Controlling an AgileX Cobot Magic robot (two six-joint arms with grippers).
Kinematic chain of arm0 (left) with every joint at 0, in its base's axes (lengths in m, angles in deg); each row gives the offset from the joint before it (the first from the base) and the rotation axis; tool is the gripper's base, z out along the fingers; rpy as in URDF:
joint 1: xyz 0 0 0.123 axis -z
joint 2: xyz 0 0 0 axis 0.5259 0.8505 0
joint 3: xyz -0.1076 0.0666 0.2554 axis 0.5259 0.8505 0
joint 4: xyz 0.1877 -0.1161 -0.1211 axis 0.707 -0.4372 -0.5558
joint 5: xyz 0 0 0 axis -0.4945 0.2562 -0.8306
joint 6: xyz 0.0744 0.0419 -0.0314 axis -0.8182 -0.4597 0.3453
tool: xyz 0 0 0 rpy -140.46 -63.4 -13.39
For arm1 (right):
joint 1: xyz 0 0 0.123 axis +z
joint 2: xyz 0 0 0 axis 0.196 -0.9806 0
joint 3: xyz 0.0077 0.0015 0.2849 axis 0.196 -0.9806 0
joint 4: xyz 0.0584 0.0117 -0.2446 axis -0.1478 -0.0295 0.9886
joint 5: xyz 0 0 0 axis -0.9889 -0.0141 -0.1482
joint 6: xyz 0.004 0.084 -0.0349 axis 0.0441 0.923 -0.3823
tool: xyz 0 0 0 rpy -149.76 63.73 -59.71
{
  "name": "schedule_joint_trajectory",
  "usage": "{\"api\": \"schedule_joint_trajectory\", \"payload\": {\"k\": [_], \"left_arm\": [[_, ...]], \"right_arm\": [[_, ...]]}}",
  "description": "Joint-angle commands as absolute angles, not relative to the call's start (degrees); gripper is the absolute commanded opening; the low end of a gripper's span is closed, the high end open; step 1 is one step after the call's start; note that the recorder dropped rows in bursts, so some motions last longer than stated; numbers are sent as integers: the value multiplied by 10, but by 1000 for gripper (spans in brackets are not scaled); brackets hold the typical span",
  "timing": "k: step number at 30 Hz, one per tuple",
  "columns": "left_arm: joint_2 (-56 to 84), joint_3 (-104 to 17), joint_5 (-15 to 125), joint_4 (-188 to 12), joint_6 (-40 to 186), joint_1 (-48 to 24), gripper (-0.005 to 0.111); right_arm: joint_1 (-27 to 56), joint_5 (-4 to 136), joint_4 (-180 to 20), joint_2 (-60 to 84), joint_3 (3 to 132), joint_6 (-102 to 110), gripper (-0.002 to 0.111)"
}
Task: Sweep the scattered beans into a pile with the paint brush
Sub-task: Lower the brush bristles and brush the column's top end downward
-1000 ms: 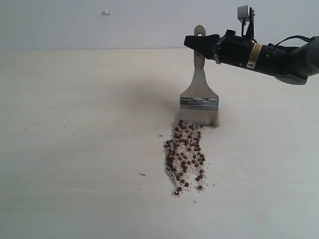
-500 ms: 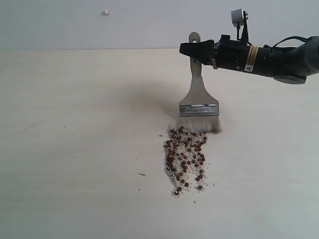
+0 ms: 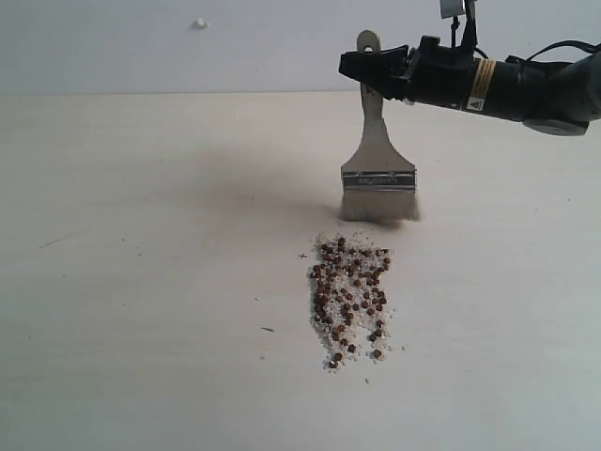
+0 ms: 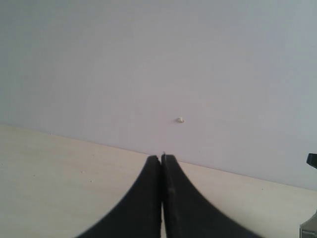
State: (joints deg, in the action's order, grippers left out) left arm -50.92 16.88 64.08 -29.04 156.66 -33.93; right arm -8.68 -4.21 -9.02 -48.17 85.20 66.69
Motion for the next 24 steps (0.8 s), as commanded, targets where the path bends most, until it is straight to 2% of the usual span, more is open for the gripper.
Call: {"api": "schedule_joint_trajectory", "payload": {"k": [1,13,24], "left_arm": [[-512,171,642,-295,1566,-340,0],[-512,171,642,-295,1566,-340,0],[-512,171,642,-295,1566,-340,0]], "right_arm": [[-88,-43,-68,-473,853,701,0],[-88,-43,-46,-473,853,821,0],[-109,-43,-31,-436,853,798,0]]}}
